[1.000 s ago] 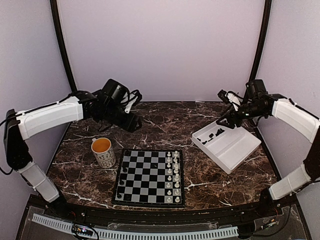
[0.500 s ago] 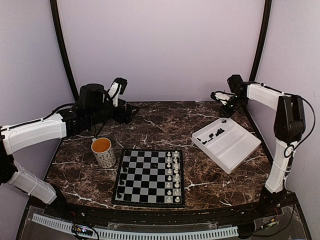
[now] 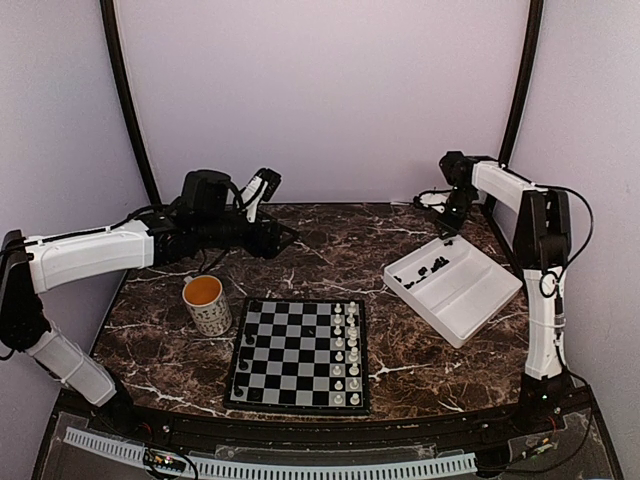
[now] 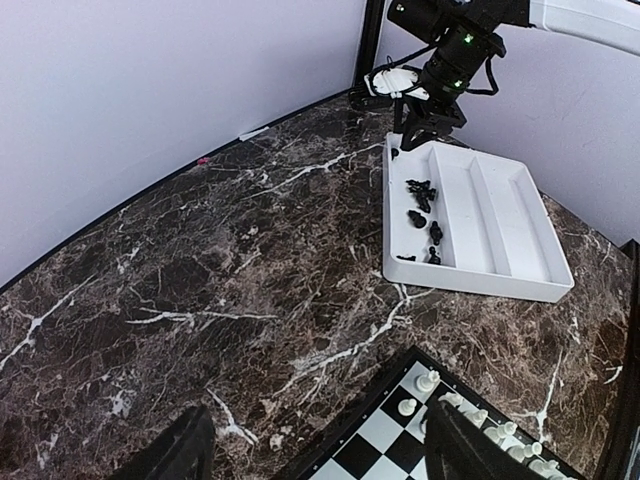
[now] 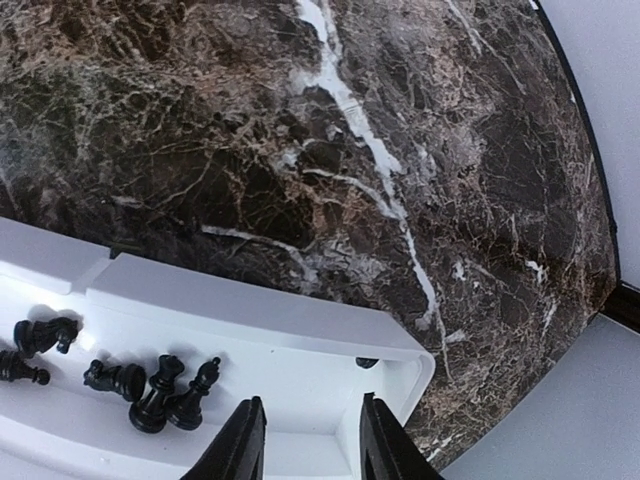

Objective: Set up the chess pieces on the board
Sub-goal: Pick up the queen from the storage box.

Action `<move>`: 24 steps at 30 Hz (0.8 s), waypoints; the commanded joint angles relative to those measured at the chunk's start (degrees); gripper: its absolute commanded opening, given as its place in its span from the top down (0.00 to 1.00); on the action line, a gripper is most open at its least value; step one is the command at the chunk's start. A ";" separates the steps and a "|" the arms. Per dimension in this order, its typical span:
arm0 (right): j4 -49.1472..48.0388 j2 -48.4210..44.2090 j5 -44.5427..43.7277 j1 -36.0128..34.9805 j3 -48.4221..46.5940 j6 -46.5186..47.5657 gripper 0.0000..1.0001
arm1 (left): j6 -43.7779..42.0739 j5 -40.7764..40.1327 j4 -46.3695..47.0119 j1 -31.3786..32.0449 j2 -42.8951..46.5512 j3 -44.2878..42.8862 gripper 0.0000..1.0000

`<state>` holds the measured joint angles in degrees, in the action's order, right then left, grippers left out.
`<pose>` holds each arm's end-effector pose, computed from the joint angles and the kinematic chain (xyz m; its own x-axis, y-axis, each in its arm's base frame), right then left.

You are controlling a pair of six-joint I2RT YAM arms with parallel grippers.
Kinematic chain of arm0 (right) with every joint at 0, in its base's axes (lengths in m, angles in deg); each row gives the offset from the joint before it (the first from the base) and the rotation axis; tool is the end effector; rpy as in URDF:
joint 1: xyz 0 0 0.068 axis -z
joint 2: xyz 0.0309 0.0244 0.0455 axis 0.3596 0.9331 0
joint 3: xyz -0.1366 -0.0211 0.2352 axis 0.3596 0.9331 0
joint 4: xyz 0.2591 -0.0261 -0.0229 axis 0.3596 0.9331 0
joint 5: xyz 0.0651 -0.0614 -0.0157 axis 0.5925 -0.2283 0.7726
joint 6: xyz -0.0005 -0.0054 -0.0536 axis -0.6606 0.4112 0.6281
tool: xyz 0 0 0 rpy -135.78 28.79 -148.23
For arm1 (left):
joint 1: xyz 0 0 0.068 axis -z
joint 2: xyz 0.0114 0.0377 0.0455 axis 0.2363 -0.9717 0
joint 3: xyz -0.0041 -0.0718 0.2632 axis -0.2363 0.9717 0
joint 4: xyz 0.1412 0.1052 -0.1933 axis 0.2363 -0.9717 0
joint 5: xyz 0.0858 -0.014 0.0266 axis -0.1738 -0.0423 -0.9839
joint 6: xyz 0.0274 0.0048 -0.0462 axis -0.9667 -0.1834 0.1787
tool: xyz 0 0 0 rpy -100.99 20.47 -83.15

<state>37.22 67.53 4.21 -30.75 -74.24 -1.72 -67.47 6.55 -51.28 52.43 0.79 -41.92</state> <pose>0.4748 0.0783 0.2180 -0.5772 -0.7909 -0.2033 -0.7379 0.6118 -0.2850 0.2685 -0.2229 0.3090 -0.2675 0.1887 -0.9449 0.7332 0.6761 -0.0726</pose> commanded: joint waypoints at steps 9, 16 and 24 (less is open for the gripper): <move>14.42 -0.31 8.29 -0.34 5.07 -2.22 0.58 | -0.84 1.95 -1.89 -0.07 0.59 -0.51 0.26; 12.30 1.97 4.40 -0.67 4.93 -3.88 0.57 | -0.76 1.92 -1.87 -0.05 0.17 -0.42 0.26; 11.47 3.92 -0.17 -0.53 5.89 -5.38 0.51 | -0.62 1.58 -3.98 -0.03 -0.51 -1.48 0.26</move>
<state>47.91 69.55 7.23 -31.23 -69.30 -5.67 -67.62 7.84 -53.71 52.41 0.60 -41.92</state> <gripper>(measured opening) 0.477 0.741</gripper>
